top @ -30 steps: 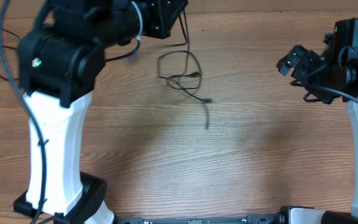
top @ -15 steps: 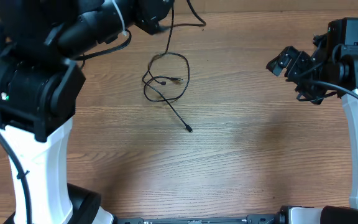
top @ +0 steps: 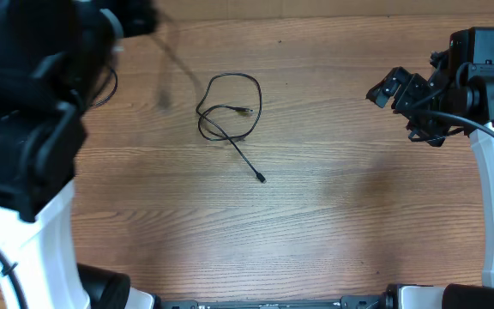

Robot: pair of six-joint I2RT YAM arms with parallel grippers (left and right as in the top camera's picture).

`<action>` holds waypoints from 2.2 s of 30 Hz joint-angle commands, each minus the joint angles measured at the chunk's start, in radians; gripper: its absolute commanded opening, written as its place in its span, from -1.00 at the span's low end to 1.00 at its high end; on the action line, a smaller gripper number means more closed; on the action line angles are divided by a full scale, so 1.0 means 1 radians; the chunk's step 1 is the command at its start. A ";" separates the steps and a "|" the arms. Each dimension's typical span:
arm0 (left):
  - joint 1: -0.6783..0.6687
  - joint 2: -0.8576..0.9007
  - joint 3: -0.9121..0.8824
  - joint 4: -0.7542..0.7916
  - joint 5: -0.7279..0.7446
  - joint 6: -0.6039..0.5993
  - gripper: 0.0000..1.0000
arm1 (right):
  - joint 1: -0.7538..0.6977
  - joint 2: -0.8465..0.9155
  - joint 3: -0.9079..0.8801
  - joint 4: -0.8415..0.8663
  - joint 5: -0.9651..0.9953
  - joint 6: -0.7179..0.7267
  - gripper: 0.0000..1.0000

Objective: Untangle cables

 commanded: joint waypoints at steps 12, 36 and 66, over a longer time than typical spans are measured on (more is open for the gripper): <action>0.555 -0.048 0.007 -0.265 -0.241 -0.110 -0.92 | -0.003 0.003 -0.005 0.025 -0.005 -0.004 1.00; 1.010 0.289 0.006 -0.147 0.029 -0.115 -0.91 | -0.003 0.003 -0.005 0.025 -0.005 -0.004 1.00; 1.006 0.934 0.003 -0.544 0.113 -0.535 1.00 | -0.003 0.003 -0.005 0.025 -0.005 -0.004 1.00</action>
